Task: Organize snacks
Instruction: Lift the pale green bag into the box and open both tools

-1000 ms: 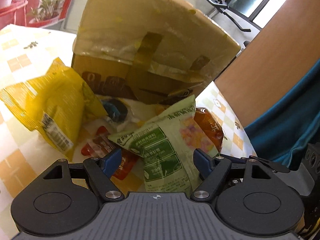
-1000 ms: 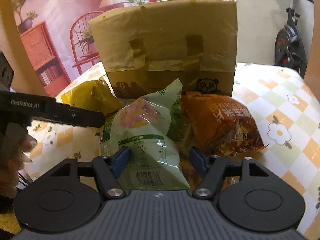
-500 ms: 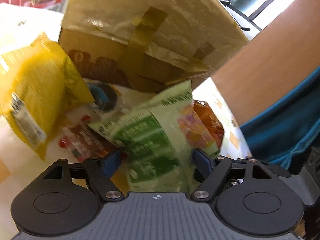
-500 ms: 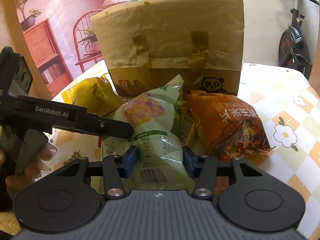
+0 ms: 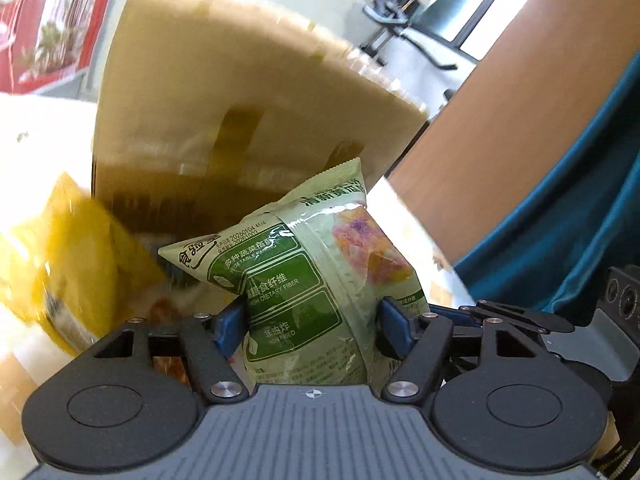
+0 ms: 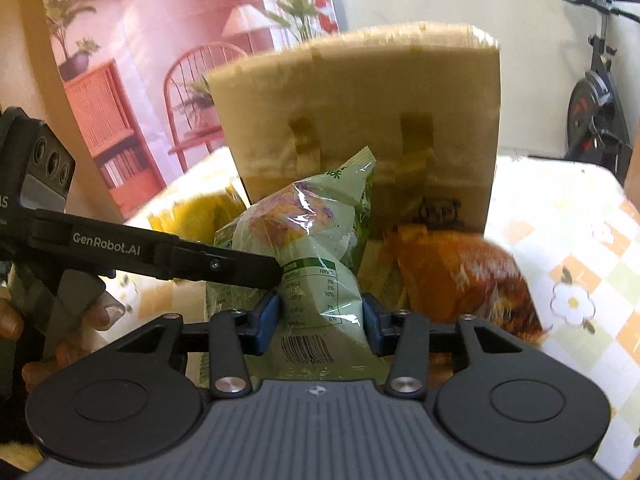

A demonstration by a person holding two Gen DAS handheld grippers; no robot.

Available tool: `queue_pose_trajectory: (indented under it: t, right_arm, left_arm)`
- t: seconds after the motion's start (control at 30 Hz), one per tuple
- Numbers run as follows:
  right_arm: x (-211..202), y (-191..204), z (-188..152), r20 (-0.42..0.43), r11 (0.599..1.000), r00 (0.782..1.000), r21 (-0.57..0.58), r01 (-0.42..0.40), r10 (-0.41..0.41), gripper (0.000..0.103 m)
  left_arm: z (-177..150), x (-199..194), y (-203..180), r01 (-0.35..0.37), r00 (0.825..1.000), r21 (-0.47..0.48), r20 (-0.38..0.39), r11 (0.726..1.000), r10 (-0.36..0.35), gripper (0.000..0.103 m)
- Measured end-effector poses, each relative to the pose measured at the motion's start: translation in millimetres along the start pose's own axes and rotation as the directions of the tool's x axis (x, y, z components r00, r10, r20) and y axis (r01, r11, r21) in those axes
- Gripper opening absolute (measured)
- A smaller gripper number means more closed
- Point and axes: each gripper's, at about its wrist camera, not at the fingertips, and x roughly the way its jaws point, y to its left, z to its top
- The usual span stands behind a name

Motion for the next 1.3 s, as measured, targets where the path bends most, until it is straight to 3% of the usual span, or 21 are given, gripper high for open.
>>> queue_pose_trajectory:
  t: [0.37,0.7,0.93,1.13,1.3]
  right_arm:
    - [-33.8,11.0,59.6,0.188,0.999,0.982,-0.047,-0.012,0.021,0.046]
    - [-36.3,10.6,128.2,0.321,0.998,0.946,-0.055,-0.020,0.037,0.046]
    - [-8.8,-2.0,171.3,0.378,0.997,0.925,-0.077,0.011,0.019,0.046]
    - [23.8,-20.6,194.9,0.417,0.999,0.909,-0.052,-0.007,0.028,0.046]
    - [48.6,-35.2,206.7,0.403,0.999,0.915,0.012,-0.032,0.024,0.046]
  left_arm:
    - [70.7,-35.9,-38.5,-0.029,0.987,0.115,0.158,0.993,0.010,0.072]
    - [145.4,-46.2,-67.2,-0.112,0.957,0.187,0.284,0.976,0.055,0.072]
    - [194.6,-20.2,-68.6,-0.149,0.951,0.196,0.297,0.969,0.086,0.072]
    - [222.4,-8.2,-66.4,-0.222,0.941,0.218,0.304,0.950,0.150,0.072]
    - [234.6,9.4,-54.0,-0.248,0.942,0.201,0.279,0.948,0.187,0.072]
